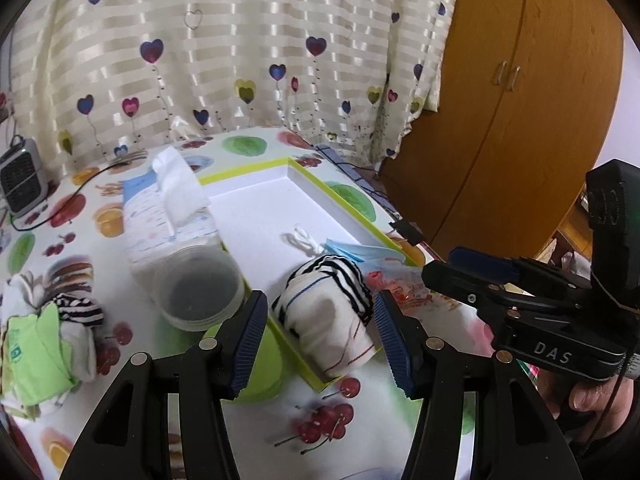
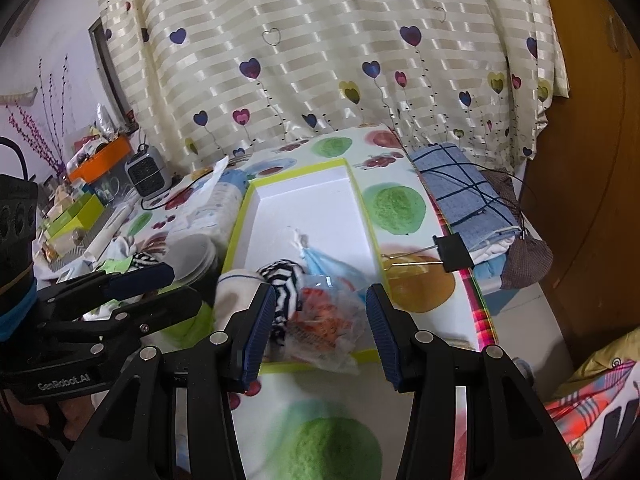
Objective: Organize soft objects
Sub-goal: 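Open the right tool to drop the snack bag in the box while the left tool releases the towel, then withdraw both open tools from the box back over the table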
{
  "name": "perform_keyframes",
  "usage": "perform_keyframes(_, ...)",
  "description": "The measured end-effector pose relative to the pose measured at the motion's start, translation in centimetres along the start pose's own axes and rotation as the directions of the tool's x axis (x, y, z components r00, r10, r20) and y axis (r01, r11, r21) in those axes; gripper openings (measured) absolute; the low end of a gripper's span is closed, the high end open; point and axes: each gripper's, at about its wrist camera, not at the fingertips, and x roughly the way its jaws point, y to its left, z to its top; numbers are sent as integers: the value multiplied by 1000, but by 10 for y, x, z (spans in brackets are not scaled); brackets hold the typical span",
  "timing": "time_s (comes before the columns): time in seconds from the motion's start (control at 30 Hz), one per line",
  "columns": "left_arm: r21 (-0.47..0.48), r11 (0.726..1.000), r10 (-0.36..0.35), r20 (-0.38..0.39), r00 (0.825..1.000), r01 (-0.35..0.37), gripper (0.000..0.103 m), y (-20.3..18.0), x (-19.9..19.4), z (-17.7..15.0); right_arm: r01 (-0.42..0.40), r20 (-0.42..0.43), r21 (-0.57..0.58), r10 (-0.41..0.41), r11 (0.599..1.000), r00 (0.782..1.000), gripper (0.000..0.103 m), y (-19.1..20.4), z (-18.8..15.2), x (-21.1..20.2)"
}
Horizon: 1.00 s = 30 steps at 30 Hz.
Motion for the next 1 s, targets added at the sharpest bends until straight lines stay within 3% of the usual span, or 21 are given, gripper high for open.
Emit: perform_keyframes(1.0,-148,985,100,105,989,-84,55,61,-72,-32,-41,8,-146,42,988,999,49,90,1,-23)
